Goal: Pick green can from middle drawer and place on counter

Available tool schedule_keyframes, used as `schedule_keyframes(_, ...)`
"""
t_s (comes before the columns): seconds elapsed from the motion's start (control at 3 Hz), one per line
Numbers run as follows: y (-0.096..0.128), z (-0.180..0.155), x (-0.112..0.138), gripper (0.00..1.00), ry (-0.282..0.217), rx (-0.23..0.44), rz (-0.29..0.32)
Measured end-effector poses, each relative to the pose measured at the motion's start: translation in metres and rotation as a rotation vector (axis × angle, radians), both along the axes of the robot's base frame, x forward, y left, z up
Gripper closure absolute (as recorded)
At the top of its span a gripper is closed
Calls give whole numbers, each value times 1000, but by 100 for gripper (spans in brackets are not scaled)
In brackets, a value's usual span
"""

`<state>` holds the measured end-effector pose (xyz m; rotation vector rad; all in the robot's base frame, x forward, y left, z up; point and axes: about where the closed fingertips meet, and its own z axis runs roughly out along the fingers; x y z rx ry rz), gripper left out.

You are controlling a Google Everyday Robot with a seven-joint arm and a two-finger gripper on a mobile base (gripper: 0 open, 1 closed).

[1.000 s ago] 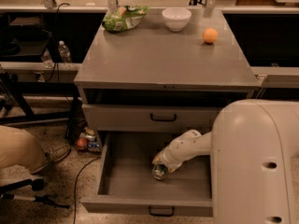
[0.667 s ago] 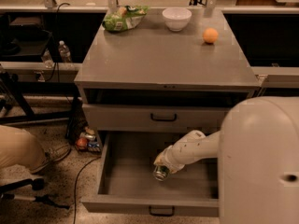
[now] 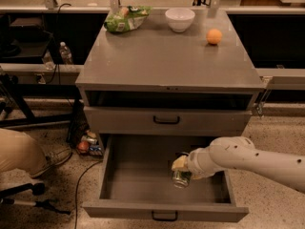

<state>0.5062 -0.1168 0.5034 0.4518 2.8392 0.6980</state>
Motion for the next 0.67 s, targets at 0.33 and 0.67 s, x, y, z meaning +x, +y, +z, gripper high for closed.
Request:
schedule_keyframes(0.33, -5, -2, -6, 100, 0, -23, 61)
schedule_keyframes(0.67, -3, -2, -5, 100, -2, -20, 54)
